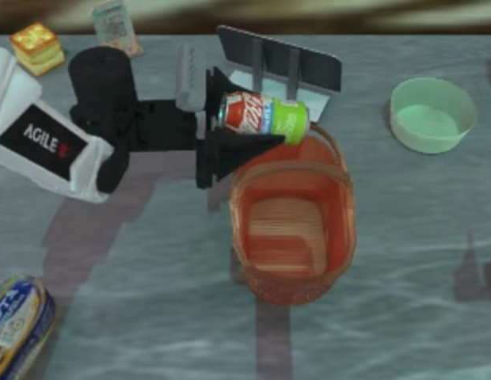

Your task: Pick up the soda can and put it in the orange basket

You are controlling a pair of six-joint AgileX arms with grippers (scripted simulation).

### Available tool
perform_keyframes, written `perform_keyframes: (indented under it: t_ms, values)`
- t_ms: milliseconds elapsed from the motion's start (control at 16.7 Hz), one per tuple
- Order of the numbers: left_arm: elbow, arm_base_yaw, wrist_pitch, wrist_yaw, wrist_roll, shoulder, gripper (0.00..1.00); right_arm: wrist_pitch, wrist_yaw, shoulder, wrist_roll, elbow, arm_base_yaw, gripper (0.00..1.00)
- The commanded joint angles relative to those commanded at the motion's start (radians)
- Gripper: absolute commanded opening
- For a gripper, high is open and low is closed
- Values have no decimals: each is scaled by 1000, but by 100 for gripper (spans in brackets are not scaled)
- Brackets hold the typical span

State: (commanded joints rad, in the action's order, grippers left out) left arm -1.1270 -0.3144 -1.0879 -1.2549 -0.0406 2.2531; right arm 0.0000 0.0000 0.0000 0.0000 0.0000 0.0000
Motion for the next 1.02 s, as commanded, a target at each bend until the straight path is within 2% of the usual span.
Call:
perform_keyframes:
  t_ms: [60,840,1020]
  values:
    - [0,0,0,0,0,0,0,0,0,0,0,0,0,100]
    - [0,0,0,0,0,0,98,0,0,0,0,0,0,100]
    - [0,0,0,0,0,0,100,0,0,0,0,0,0,100]
